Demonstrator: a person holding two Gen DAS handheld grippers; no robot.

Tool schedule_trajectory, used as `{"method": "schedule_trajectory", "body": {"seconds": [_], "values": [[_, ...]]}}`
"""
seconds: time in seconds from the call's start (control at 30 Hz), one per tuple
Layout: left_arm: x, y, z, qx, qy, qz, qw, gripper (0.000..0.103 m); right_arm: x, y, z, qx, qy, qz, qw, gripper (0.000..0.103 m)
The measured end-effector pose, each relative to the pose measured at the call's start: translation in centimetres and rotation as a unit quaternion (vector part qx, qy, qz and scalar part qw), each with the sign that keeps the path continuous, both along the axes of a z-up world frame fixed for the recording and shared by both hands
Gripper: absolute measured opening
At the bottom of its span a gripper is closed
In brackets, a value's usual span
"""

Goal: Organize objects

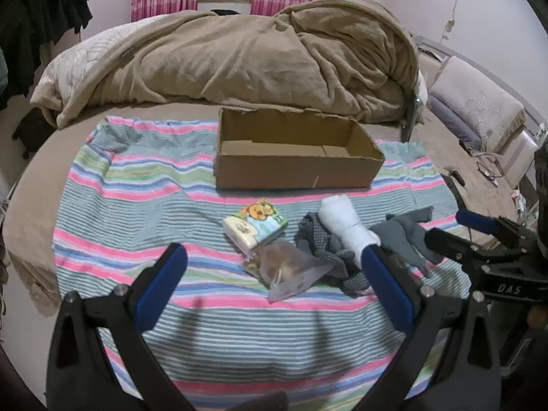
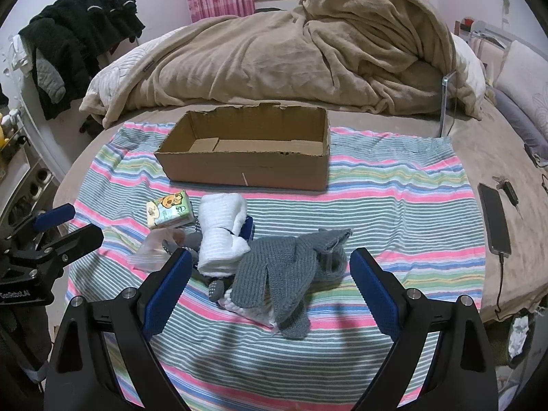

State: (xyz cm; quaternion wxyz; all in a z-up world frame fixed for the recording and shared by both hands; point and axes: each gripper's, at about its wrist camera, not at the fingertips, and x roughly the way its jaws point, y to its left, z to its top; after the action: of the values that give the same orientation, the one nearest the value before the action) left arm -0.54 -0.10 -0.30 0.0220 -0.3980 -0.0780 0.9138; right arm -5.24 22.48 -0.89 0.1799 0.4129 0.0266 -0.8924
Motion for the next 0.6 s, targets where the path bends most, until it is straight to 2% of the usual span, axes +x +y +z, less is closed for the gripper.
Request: {"method": "schedule_trajectory", "body": {"seconds": [0.37, 0.6], "values": [[-0.17, 0.09, -0.81, -0.001, -0.017, -0.007, 0.9998, 0.102, -0.28, 0.19, -0.25, -0.004, -0.01, -0.008, 1.0, 0.095], [0.03, -0.12, -0.68, -0.002, -0.014, -0.002, 0.9999, 0.102, -0.36, 0.03, -0.3, -0.009, -0.015, -0.005, 1.0, 0.095]]}}
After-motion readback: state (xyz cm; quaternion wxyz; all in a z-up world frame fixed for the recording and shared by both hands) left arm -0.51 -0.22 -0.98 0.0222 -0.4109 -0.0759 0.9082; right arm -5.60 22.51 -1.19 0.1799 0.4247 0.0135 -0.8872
